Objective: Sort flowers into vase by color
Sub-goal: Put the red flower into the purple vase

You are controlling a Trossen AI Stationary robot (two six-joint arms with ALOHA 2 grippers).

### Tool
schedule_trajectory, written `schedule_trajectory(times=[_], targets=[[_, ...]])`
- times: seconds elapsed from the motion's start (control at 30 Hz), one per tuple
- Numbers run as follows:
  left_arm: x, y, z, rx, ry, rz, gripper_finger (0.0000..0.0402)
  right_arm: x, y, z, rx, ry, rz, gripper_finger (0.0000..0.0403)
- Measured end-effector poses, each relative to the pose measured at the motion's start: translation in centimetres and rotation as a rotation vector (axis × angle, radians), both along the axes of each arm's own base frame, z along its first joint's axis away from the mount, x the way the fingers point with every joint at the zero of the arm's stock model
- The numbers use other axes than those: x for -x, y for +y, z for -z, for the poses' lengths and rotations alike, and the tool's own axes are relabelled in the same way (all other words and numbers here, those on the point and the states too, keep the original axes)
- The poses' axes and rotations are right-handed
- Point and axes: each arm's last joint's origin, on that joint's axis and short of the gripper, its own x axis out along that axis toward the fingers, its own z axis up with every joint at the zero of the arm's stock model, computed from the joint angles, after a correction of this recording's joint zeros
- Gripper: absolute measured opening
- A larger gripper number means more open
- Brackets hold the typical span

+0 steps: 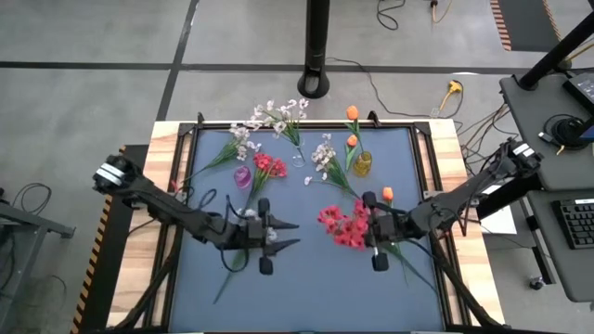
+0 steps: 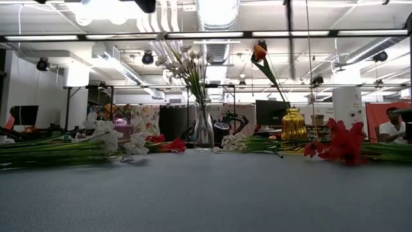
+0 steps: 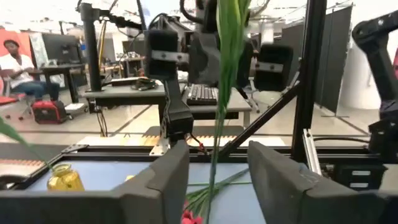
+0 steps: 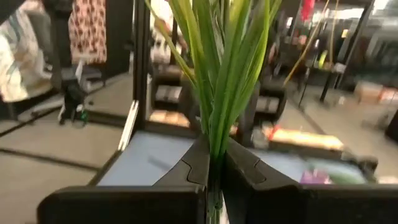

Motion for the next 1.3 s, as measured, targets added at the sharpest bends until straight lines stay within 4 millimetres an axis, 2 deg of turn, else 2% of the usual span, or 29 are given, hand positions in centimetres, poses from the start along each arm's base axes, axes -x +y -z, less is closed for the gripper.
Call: schedule_trajectory(times=[0.1,0.27,0.37,0.53,0.63,0.97,1.13,1.3], targets=[[-1.9,-0.2,0.7,-0.036,0.009,-0.023,0.0177,-0.4,0.1,-0.1,0.025,-0.037,0.005,0.0018],[-4.6,0.9,0.9,-0.062,0.013,-0.086,0.0198,-0.9,-0.6,-0.3,0.057,-0.058,0.038,0.0018],[-5.2,1.8,0.5,-0.070,-0.004,-0.082,0.0199,-1.2,-1.1,-0.3,0.059,-0.053,0.061,0.0018],[-5.9,2.9,-0.5,-0.066,-0.044,0.029,0.0200,-1.7,-1.8,0.1,0.055,-0.032,0.092,0.0018],[-6.6,3.3,-0.3,-0.044,-0.042,0.027,0.0200,-2.0,-2.0,0.3,0.059,-0.025,0.104,0.0018],[-10.0,2.6,1.1,-0.042,-0.024,0.064,0.0197,-2.1,-2.1,0.4,0.058,-0.019,0.103,0.0018],[-10.5,2.6,0.7,-0.065,-0.041,0.058,0.0157,-2.1,-2.1,0.4,0.048,-0.021,0.104,0.0018],[-10.4,2.7,0.7,-0.060,-0.037,0.018,0.0071,-2.1,-2.1,0.4,0.032,-0.019,0.103,0.0027]])
